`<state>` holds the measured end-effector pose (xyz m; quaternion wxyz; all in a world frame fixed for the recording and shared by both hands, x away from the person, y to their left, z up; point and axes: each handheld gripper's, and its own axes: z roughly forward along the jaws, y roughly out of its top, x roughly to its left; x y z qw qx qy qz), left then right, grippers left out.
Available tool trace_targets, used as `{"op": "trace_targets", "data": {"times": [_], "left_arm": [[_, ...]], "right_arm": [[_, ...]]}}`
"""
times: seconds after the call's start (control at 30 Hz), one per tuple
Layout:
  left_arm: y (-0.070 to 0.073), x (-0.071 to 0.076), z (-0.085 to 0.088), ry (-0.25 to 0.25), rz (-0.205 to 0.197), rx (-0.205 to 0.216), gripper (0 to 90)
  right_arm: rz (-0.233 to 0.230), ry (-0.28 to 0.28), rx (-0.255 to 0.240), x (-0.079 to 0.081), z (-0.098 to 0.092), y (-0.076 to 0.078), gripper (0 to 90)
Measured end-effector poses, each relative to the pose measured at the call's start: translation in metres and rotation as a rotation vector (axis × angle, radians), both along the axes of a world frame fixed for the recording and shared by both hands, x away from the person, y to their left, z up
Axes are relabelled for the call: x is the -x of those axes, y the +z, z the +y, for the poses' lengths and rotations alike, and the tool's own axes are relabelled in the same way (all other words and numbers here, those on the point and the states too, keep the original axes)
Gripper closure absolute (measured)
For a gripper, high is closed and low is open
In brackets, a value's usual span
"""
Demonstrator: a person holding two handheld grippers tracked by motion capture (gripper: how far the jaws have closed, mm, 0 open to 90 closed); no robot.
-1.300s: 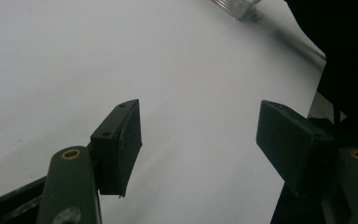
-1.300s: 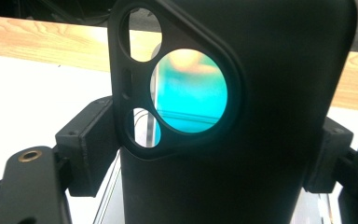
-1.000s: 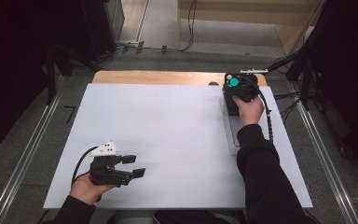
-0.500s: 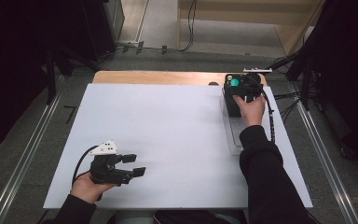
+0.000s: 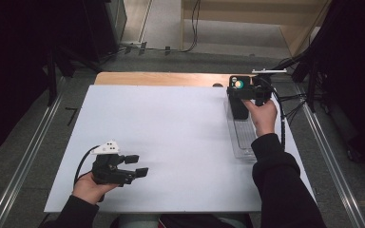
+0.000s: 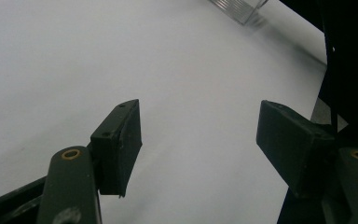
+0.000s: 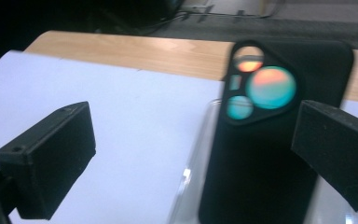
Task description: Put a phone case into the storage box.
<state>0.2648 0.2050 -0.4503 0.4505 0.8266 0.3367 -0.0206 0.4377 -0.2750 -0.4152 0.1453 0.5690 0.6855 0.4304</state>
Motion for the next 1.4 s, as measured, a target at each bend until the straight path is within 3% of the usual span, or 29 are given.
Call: {"op": "trace_targets", "data": {"times": [0.07, 0.23, 0.27, 0.37, 0.43, 0.5, 0.67, 0.8, 1.13, 1.4], "left_arm": [[0.0, -0.002, 0.001, 0.007, 0.008, 0.001, 31.5], [0.0, -0.006, 0.003, 0.019, 0.015, 0.004, 31.5], [0.0, -0.006, 0.003, 0.02, 0.018, 0.003, 31.5], [0.0, -0.008, 0.003, 0.028, 0.026, 0.001, 31.5], [0.0, -0.009, 0.004, 0.027, 0.028, -0.001, 31.5], [0.0, -0.01, 0.004, 0.028, 0.027, -0.003, 31.5], [0.0, -0.011, 0.005, 0.029, 0.029, -0.006, 31.4], [0.0, -0.01, 0.005, 0.03, 0.026, -0.008, 31.5], [0.0, -0.009, 0.004, 0.034, 0.026, -0.013, 31.4], [0.0, -0.008, 0.002, 0.027, 0.026, -0.011, 31.5]], "right_arm": [[0.0, 0.02, 0.016, 0.006, 0.006, 0.003, 0.0], [0.012, 0.107, 0.004, 0.02, 0.021, 0.008, 1.6], [0.015, 0.118, 0.013, 0.022, 0.025, 0.008, 5.9], [0.037, 0.154, 0.049, 0.028, 0.037, 0.005, 6.4], [0.036, 0.194, 0.043, 0.033, 0.041, 0.003, 6.4], [0.035, 0.23, 0.026, 0.039, 0.045, 0.002, 12.6], [0.046, 0.327, -0.003, 0.057, 0.053, -0.002, 13.1], [0.039, 0.384, 0.015, 0.076, 0.055, -0.005, 15.5], [0.026, 0.446, 0.015, 0.12, 0.052, -0.005, 21.2], [0.036, 0.468, 0.05, 0.149, 0.045, -0.017, 22.5]]}}
